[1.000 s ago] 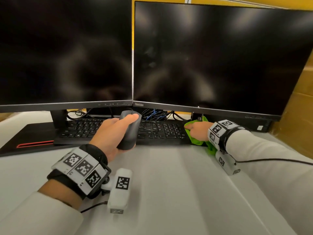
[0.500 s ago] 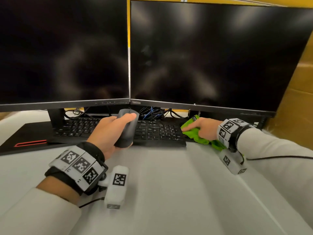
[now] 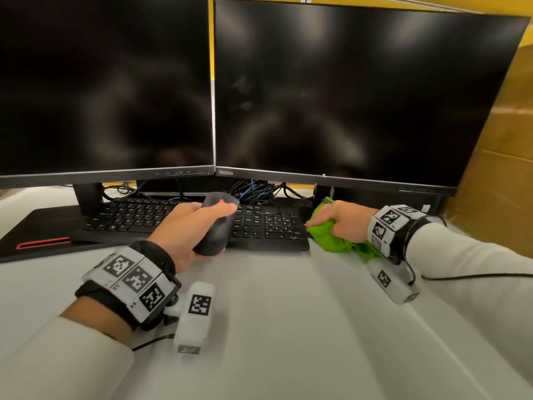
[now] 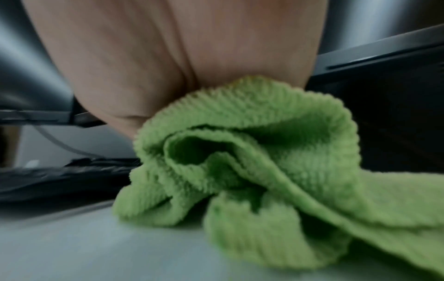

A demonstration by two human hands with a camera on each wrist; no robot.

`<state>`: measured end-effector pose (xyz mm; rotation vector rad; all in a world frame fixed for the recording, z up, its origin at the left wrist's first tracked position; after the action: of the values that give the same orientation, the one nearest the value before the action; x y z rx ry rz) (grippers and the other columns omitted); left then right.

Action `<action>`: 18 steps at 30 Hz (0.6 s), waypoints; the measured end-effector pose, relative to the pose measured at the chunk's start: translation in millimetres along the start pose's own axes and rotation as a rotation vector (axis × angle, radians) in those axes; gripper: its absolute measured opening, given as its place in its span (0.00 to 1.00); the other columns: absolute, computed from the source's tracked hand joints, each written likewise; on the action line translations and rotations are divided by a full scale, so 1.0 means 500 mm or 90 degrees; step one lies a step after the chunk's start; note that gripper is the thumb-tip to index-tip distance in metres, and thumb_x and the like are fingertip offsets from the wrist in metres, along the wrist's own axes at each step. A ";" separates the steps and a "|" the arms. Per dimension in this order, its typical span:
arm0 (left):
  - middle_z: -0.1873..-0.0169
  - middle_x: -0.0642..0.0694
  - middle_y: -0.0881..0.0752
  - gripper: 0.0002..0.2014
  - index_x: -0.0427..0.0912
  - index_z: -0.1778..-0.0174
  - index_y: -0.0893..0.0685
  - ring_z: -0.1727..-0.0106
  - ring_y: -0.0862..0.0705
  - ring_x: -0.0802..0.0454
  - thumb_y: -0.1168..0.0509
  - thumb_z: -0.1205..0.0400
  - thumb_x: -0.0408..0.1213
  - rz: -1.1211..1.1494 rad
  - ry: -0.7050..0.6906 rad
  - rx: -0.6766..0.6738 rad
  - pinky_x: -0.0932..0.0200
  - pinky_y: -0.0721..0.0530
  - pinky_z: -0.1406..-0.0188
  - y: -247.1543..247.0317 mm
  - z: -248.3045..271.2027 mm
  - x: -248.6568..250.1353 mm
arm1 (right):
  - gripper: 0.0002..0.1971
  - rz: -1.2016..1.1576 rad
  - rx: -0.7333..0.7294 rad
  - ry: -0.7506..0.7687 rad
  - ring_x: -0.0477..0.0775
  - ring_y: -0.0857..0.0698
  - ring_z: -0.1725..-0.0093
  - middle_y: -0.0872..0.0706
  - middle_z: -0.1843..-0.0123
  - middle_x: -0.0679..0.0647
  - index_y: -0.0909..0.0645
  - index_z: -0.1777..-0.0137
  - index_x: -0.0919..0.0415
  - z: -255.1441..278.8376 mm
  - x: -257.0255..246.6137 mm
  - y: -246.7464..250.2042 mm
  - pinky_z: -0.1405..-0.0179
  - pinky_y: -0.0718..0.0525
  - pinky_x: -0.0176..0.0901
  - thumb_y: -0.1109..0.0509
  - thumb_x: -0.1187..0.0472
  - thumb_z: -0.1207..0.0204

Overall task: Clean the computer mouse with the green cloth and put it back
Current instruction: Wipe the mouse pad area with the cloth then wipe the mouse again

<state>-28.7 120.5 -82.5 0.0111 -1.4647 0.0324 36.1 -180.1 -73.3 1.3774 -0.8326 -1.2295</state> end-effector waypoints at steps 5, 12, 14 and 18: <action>0.50 0.39 0.11 0.14 0.41 0.42 0.12 0.52 0.12 0.41 0.22 0.19 0.43 -0.028 0.074 -0.051 0.41 0.11 0.46 -0.012 0.008 -0.010 | 0.30 0.041 -0.034 0.048 0.52 0.30 0.15 0.26 0.16 0.48 0.20 0.21 0.51 0.006 -0.028 -0.006 0.17 0.42 0.35 0.38 0.76 0.18; 0.48 0.38 0.08 0.18 0.37 0.36 0.11 0.50 0.10 0.43 0.23 0.19 0.42 -0.009 0.033 -0.062 0.49 0.12 0.49 -0.017 0.002 -0.011 | 0.28 -0.031 0.005 0.050 0.41 0.12 0.48 0.08 0.43 0.44 0.06 0.52 0.39 0.058 -0.016 0.037 0.45 0.16 0.32 0.34 0.77 0.24; 0.46 0.34 0.08 0.15 0.37 0.40 0.11 0.48 0.10 0.43 0.23 0.19 0.41 0.002 0.009 -0.056 0.46 0.13 0.44 -0.019 -0.001 -0.014 | 0.27 -0.055 0.098 0.031 0.40 0.12 0.63 0.07 0.51 0.48 0.06 0.50 0.41 0.060 -0.009 0.065 0.63 0.13 0.34 0.33 0.78 0.27; 0.35 0.32 0.09 0.19 0.36 0.35 0.12 0.38 0.09 0.40 0.23 0.19 0.40 0.022 -0.032 -0.058 0.42 0.15 0.33 -0.028 -0.005 -0.019 | 0.29 0.051 0.101 -0.035 0.58 0.13 0.42 0.19 0.31 0.52 0.25 0.26 0.48 0.054 -0.015 0.043 0.45 0.12 0.50 0.30 0.72 0.26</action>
<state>-27.0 106.3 -91.8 -0.0884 -1.5161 -0.0075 11.5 -183.9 -48.2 1.4270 -1.0326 -1.1632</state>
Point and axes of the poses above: each hand's wrist, its own z-axis away from the middle knuckle, its own y-axis out of the back of the hand, x = y × z, the point moved 3 cm from there along -z, towards the middle knuckle
